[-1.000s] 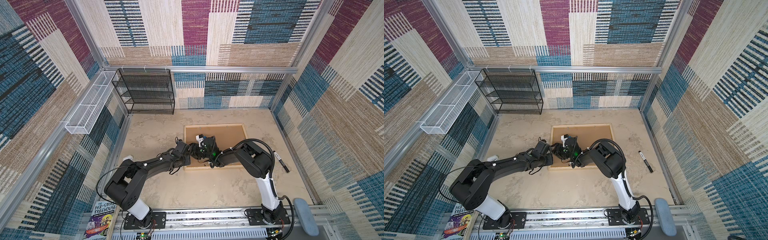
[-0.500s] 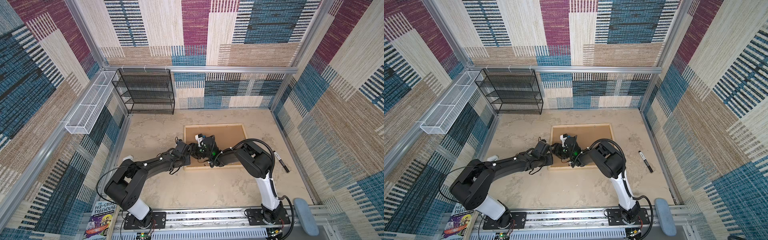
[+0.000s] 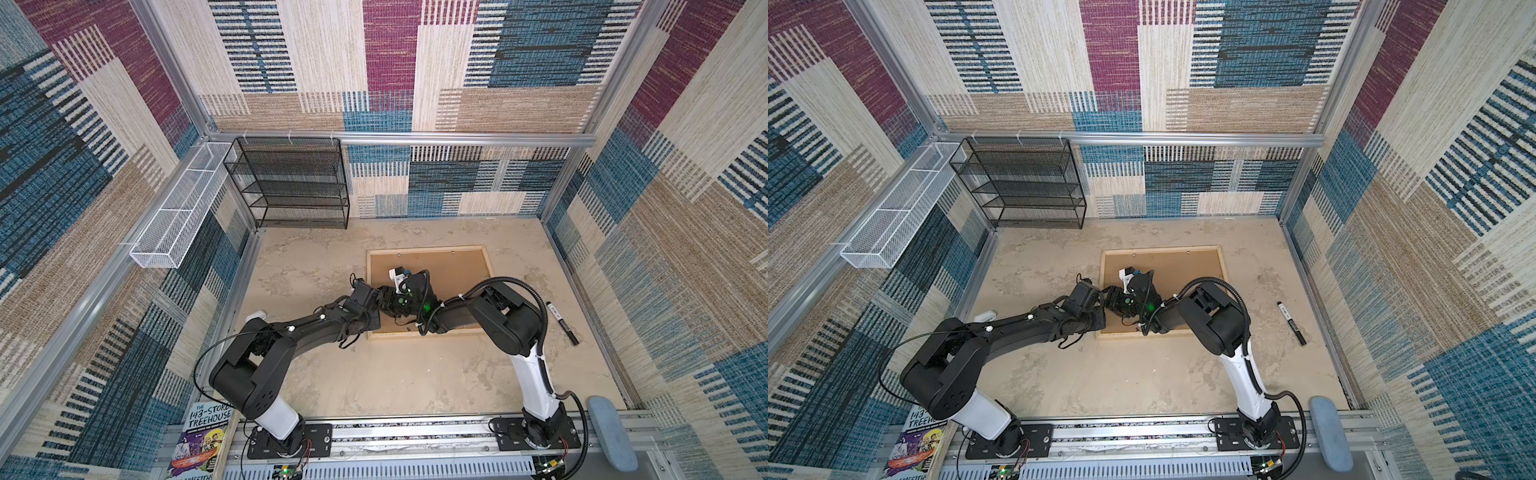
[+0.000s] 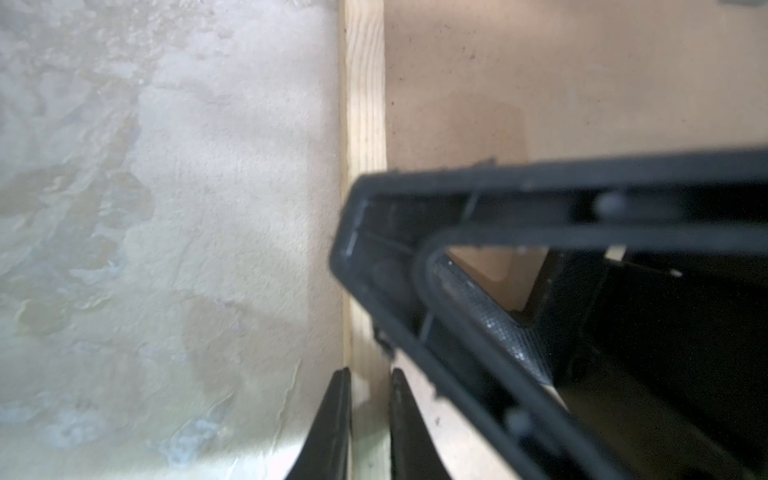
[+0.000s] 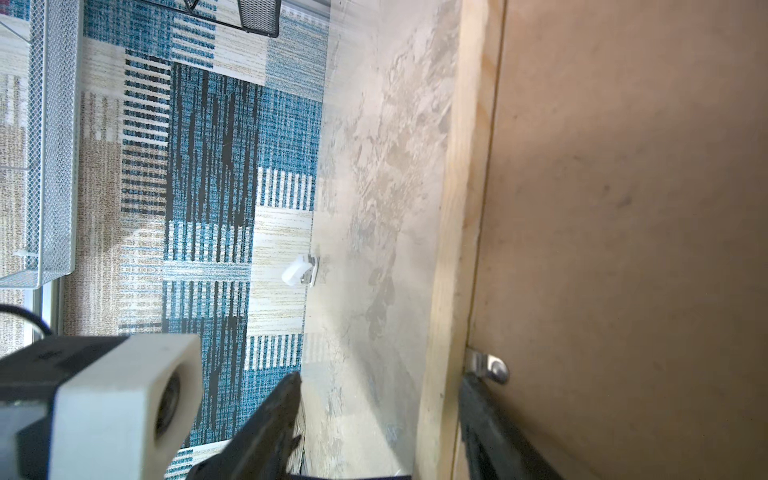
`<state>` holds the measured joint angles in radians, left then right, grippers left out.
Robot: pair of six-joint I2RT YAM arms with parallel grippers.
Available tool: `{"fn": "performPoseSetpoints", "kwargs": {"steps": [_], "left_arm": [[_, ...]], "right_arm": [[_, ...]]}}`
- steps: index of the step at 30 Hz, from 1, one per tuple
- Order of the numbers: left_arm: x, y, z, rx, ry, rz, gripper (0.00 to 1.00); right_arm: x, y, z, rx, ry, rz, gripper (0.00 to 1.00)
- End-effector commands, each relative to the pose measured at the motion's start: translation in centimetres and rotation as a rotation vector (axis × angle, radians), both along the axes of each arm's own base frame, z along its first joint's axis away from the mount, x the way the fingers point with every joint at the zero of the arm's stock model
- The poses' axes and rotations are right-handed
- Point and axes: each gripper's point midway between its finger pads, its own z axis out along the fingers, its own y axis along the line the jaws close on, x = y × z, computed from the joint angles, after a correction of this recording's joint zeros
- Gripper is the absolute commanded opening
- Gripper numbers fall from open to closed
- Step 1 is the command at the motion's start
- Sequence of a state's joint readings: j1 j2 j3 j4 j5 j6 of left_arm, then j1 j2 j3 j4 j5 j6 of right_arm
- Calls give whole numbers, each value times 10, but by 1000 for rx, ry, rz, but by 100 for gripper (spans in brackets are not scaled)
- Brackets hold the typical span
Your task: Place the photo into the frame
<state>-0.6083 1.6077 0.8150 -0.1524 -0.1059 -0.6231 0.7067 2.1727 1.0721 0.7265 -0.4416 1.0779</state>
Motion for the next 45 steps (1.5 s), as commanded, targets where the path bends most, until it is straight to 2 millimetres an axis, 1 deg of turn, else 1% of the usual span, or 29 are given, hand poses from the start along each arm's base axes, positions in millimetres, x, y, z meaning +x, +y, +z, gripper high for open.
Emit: {"fn": "performPoseSetpoints", "kwargs": {"steps": [1, 2, 3, 4, 7, 10, 15, 19, 22, 24, 26, 27, 30, 32, 34, 35, 37, 38, 40, 41, 43, 45], "left_arm": [[-24, -18, -7, -71, 115, -102, 16], [-24, -15, -8, -64, 117, -94, 16], [-22, -13, -7, -60, 115, -87, 16], [-21, -12, -7, -56, 115, -83, 16], [-19, -8, -7, -40, 119, -71, 15], [-19, -4, -7, -24, 122, -60, 15], [-19, 4, -6, -11, 115, -40, 15], [-18, 4, -5, -16, 111, -40, 15], [-16, 7, -5, -8, 109, -33, 15], [-14, 12, -7, 2, 110, -18, 15], [-12, 21, -10, 8, 116, 3, 15], [-11, 26, -12, 13, 118, 14, 15], [-7, 44, -12, 37, 121, 39, 15], [-3, 58, -11, 59, 123, 48, 16], [3, 70, -6, 81, 110, 41, 23], [6, 77, -3, 99, 103, 45, 25], [12, 81, 3, 98, 92, 34, 29], [14, 81, 6, 97, 88, 29, 31], [18, 78, 14, 83, 68, 17, 35], [19, 76, 15, 77, 64, 16, 36], [20, 75, 20, 67, 51, 15, 37], [22, 74, 26, 58, 38, 16, 38]], "right_arm": [[-2, -19, -32, -168, 10, -28, 72], [-1, -16, -25, -165, -19, -7, 77], [-1, -12, -18, -164, -45, 26, 77], [-1, -11, -16, -175, -51, 40, 81], [0, -8, -4, -169, -83, 77, 86], [3, -9, 8, -127, -99, 107, 87], [8, -20, 25, -65, -111, 126, 87], [8, -22, 39, -26, -124, 174, 86], [14, -34, 46, -44, -141, 143, 85], [20, -49, 52, -52, -154, 109, 84], [27, -70, 59, -82, -175, 70, 82], [32, -84, 61, -116, -187, 46, 81], [45, -129, 68, -279, -229, -28, 76], [53, -166, 71, -407, -247, -90, 76], [58, -206, 76, -542, -259, -165, 76], [58, -225, 77, -604, -256, -196, 76], [56, -253, 81, -706, -253, -247, 76], [55, -266, 79, -755, -242, -262, 76], [52, -284, 72, -825, -211, -272, 76], [51, -290, 67, -856, -190, -270, 73], [49, -305, 56, -922, -156, -284, 65], [48, -315, 47, -969, -134, -292, 60]]}}
